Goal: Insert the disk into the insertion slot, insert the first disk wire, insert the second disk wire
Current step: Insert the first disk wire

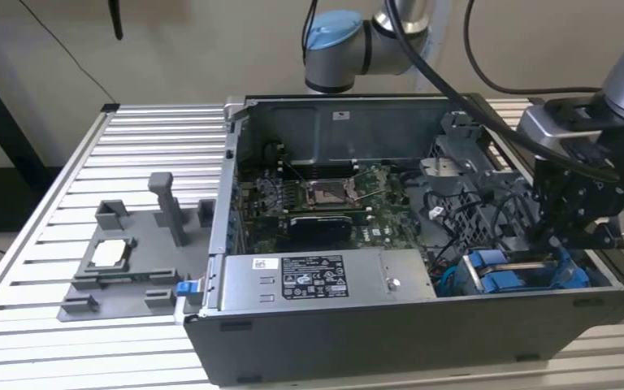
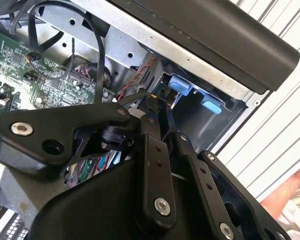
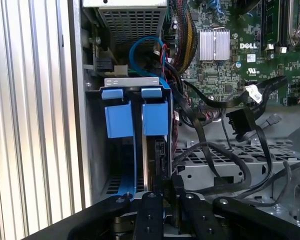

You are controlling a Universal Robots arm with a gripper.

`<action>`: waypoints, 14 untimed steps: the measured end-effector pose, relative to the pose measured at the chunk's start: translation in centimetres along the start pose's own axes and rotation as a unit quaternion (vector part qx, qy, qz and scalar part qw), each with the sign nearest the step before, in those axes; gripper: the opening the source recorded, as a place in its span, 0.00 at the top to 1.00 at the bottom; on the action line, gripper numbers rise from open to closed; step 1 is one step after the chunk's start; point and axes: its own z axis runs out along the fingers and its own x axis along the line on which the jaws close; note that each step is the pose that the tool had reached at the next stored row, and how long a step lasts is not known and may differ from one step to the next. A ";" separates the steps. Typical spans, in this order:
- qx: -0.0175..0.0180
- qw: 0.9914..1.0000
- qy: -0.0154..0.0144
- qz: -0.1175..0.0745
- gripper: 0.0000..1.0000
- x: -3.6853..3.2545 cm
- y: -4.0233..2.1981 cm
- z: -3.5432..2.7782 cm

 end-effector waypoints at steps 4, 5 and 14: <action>0.000 1.000 0.000 0.000 0.81 -0.07 0.00 0.06; 0.000 1.000 0.000 0.000 0.81 -0.08 0.00 0.08; 0.000 1.000 0.000 0.000 0.81 -0.06 0.02 0.66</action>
